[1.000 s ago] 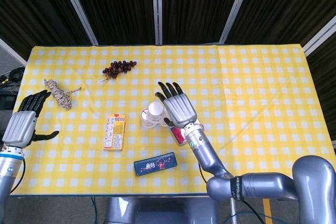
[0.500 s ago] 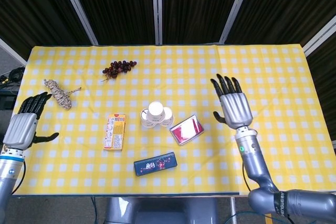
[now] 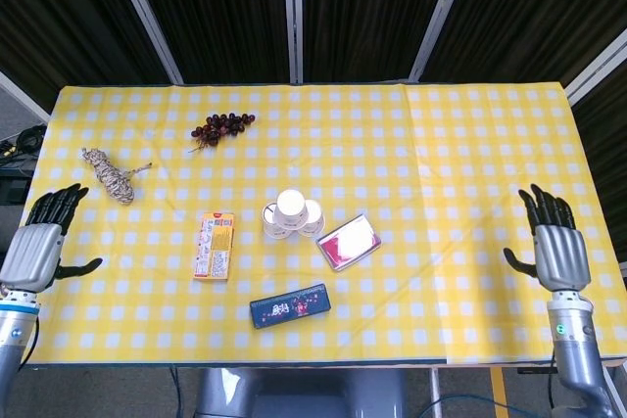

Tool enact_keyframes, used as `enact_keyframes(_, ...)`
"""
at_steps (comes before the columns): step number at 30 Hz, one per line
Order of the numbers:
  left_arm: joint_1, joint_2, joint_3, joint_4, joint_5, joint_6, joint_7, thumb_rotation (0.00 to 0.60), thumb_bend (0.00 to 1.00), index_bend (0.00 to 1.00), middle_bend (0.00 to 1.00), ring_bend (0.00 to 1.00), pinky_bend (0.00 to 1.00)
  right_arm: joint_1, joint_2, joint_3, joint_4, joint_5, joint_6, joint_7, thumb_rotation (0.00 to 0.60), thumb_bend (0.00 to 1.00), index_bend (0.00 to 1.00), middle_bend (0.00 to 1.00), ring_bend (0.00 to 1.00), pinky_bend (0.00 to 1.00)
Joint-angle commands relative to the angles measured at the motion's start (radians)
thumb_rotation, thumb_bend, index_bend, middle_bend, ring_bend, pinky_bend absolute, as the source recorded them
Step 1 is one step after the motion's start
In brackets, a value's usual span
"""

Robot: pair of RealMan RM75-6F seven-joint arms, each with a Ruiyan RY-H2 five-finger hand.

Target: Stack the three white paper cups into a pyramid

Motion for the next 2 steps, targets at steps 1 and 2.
enact_keyframes(1,0.023,-0.01,0.008,0.02,0.004,0.029,0.002,0.6,0.13,0.0,0.0,0.0,0.0,-0.065,0.011,-0.022,0.058,-0.05,0.015,0.084,0.6,0.15,0.0,0.0,0.0,0.0)
enact_keyframes(2,0.028,-0.012,0.009,0.023,0.005,0.035,0.002,0.6,0.13,0.0,0.0,0.0,0.0,-0.073,0.011,-0.021,0.067,-0.061,0.015,0.1,0.6,0.15,0.0,0.0,0.0,0.0)
